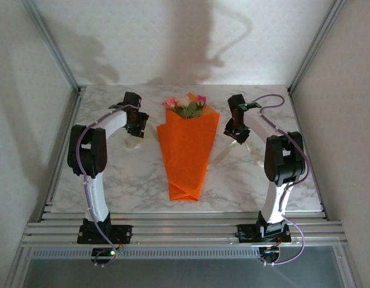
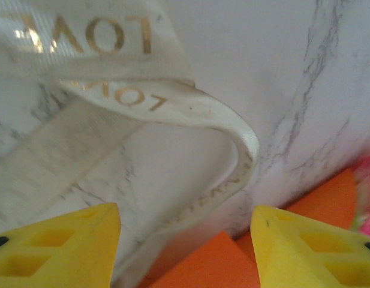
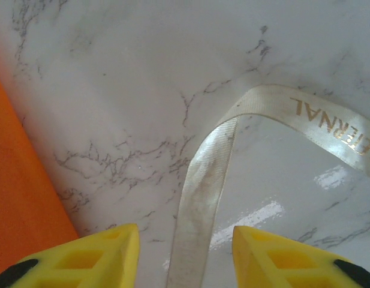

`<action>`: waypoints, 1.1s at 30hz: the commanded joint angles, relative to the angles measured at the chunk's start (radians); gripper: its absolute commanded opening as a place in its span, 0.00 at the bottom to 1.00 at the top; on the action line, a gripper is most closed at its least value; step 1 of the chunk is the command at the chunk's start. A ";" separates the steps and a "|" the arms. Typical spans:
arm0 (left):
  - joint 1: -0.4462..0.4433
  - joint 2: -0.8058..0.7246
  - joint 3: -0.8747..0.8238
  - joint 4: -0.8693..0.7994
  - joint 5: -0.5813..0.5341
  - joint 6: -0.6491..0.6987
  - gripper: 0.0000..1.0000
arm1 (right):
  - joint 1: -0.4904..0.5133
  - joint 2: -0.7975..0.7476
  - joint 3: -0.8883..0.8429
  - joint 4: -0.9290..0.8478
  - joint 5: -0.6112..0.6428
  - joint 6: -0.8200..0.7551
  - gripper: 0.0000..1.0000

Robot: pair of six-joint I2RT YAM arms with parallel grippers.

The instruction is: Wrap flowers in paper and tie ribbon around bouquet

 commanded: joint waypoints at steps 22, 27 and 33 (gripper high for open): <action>0.031 0.079 0.050 0.088 0.063 -0.286 0.00 | -0.027 0.054 0.017 -0.101 0.047 0.055 0.61; 0.034 -0.006 -0.038 0.134 0.080 -0.260 0.00 | -0.026 0.110 0.050 -0.117 0.009 0.128 0.64; 0.032 -0.075 -0.114 0.176 0.109 -0.247 0.00 | -0.025 0.185 0.091 -0.109 0.003 0.191 0.64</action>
